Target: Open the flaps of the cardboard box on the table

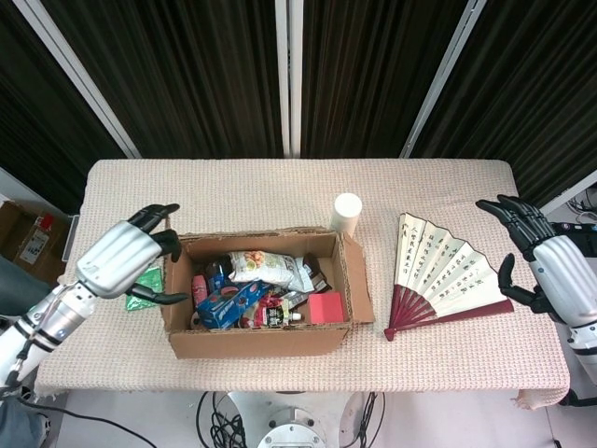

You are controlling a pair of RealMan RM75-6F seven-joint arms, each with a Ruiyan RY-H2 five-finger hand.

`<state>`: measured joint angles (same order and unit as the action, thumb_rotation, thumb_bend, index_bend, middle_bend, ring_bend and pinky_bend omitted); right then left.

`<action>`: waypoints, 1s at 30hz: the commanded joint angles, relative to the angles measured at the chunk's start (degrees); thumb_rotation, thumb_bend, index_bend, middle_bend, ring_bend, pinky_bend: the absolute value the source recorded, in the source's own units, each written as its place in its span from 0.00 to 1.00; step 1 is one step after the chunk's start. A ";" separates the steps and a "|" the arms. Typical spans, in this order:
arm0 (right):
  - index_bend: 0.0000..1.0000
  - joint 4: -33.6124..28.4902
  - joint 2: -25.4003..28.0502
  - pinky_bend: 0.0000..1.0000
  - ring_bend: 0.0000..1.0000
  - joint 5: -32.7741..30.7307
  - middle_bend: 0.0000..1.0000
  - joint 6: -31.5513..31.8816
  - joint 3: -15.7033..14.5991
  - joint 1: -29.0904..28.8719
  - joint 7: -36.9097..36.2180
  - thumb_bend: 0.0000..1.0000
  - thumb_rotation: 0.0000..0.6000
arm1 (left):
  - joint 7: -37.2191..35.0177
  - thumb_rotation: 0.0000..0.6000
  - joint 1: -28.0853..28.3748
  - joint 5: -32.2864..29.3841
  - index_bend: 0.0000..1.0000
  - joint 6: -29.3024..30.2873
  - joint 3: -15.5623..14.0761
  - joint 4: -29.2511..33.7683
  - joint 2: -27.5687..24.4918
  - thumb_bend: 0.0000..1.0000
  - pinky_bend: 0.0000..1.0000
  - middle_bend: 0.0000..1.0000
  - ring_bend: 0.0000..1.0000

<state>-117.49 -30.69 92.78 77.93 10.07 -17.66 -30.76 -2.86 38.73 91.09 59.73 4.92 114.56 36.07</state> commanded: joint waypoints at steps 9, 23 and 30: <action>0.00 0.53 -1.38 0.00 0.00 -0.04 0.10 -0.92 -0.47 -0.15 0.41 0.83 1.00 | -1.50 0.00 -11.79 -0.80 0.50 10.42 -3.58 -6.04 -2.15 0.00 0.14 0.42 0.05; 0.00 14.86 -16.58 0.00 0.00 1.33 0.01 13.48 -8.93 15.43 22.62 0.66 1.00 | -9.17 0.05 -27.91 -2.90 0.22 26.60 -7.28 -14.20 9.58 0.00 0.14 0.17 0.06; 0.00 34.93 -33.56 0.00 0.00 -4.58 0.00 20.82 -10.73 24.34 21.74 0.49 1.00 | -2.00 0.32 -36.72 0.49 0.02 39.33 -8.36 -25.12 22.79 0.02 0.14 0.13 0.03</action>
<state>-92.97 -54.80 91.72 93.39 1.35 0.50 -8.27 -7.80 5.70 89.98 95.34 -2.46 93.57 54.42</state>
